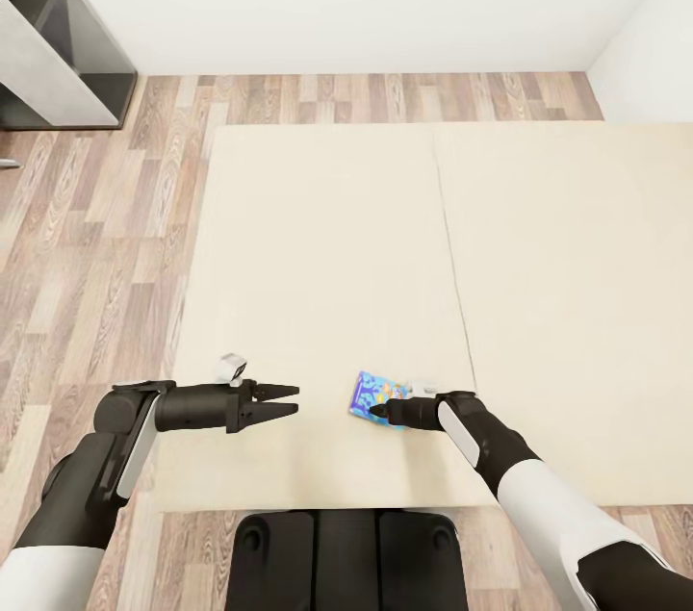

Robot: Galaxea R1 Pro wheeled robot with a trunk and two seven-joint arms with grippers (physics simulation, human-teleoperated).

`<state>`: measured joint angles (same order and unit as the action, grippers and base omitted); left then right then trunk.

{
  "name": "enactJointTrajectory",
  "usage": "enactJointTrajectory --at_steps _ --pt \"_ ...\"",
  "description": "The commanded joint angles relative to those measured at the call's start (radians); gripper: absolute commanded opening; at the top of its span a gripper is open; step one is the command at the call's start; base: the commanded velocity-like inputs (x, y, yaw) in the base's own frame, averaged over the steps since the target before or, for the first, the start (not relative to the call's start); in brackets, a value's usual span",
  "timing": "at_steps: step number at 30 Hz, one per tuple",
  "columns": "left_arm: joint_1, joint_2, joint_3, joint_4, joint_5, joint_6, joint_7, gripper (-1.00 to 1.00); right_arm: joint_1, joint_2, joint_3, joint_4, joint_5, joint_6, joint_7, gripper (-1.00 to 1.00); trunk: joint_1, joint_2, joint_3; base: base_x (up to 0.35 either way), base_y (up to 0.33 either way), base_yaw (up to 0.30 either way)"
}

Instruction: Put all the toys in the child's room - the three board games (two on the bed and one on the table), the two jigsaw puzzles on the table, and the tennis ball on the table - inside the toy box on the table in the child's room.

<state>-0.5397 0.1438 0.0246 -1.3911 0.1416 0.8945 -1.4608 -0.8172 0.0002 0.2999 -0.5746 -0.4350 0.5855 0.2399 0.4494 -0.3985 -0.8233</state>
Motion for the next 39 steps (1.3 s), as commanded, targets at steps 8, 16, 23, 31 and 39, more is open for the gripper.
enactJointTrajectory --at_steps 8,16,23,31,39 --pt "0.000 0.000 0.000 0.000 0.001 0.011 -0.003 1.00 0.000 0.000 0.001 -0.003 0.002 0.004 0.004 1.00 0.001 -0.002 -0.001 0.000 0.012 0.000" --pt "0.000 0.000 0.000 0.000 0.001 0.011 -0.001 1.00 0.000 0.000 -0.001 -0.004 0.002 0.004 0.004 1.00 0.001 -0.002 -0.001 0.000 0.000 0.000" --pt "0.000 0.000 0.000 0.000 0.001 0.011 -0.001 1.00 0.000 -0.001 -0.001 -0.004 0.002 0.004 0.004 1.00 0.001 -0.002 -0.001 0.000 0.000 0.000" --pt "0.000 0.003 0.020 0.000 0.002 0.010 -0.004 1.00 0.000 0.000 -0.001 -0.003 0.004 0.002 0.002 1.00 0.001 -0.002 -0.001 0.000 0.000 0.000" --pt "0.000 0.003 0.037 0.000 0.002 0.010 -0.005 1.00 -0.001 -0.005 -0.004 0.000 0.004 -0.011 0.001 1.00 0.001 -0.002 -0.001 0.000 0.000 0.000"
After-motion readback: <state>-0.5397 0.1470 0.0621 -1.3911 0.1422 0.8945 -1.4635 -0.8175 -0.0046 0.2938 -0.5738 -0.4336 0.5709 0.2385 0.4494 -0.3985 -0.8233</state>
